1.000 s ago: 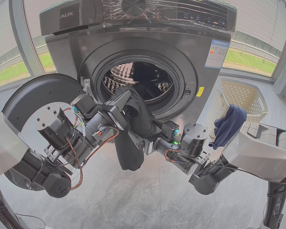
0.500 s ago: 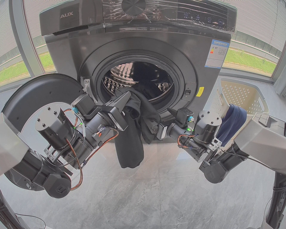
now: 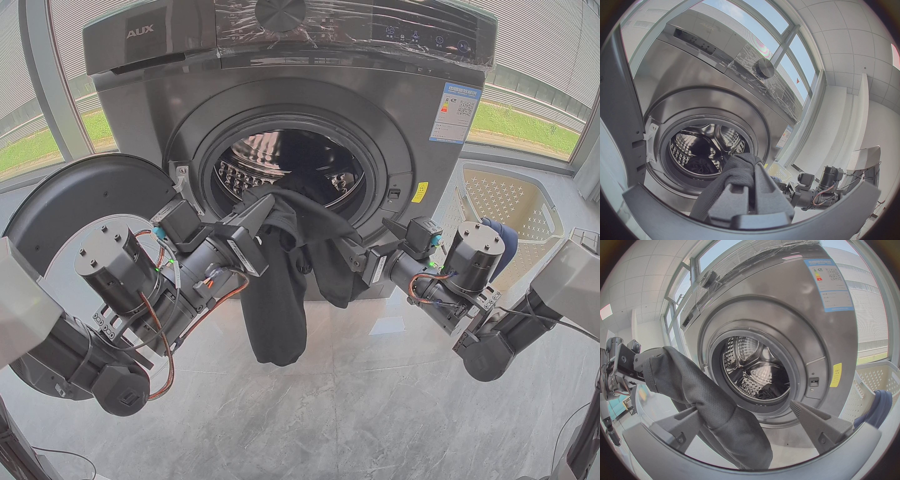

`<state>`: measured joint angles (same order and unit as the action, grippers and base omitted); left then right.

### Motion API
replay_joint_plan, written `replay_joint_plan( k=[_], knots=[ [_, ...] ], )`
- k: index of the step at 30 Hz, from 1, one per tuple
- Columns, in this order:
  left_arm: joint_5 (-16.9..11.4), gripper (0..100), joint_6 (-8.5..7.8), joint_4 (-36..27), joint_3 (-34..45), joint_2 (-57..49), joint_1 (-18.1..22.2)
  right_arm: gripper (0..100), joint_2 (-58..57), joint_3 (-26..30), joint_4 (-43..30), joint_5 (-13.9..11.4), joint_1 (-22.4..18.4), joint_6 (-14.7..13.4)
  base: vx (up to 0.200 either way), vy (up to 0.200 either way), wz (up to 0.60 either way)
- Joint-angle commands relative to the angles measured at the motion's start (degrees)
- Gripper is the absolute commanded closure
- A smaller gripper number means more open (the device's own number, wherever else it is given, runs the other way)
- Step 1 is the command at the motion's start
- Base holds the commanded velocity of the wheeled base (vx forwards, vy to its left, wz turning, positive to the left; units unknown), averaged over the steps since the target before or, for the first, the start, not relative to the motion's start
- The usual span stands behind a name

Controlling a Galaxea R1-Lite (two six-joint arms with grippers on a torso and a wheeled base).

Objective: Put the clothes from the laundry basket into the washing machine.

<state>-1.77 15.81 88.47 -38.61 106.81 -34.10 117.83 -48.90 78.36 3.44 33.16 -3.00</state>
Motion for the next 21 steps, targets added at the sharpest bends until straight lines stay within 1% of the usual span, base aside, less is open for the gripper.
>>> replay_joint_plan(
  k=[1, 6, 13, 21],
  knots=[
    [0.01, 100, 0.01, 0.04, 0.02, 0.06, 0.00, 0, -1.29, 0.73, -0.05, -0.01, -0.64, 0.01, 0.000, 0.000, 0.00],
    [0.01, 100, -0.08, 0.04, 0.02, 0.06, 0.00, 0, -1.03, 0.29, -0.14, 0.08, -1.08, 0.01, 0.000, 0.000, 0.00],
    [0.01, 100, -0.08, 0.04, 0.02, 0.15, -0.09, 0, -1.38, 1.70, 0.04, -0.01, -2.31, 0.01, 0.000, 0.000, 0.00],
    [0.01, 100, -0.08, 0.04, 0.11, 0.06, -0.18, 0, -0.59, 1.00, -0.14, 0.08, -1.52, -0.08, 0.000, 0.000, 0.00]
  ],
)
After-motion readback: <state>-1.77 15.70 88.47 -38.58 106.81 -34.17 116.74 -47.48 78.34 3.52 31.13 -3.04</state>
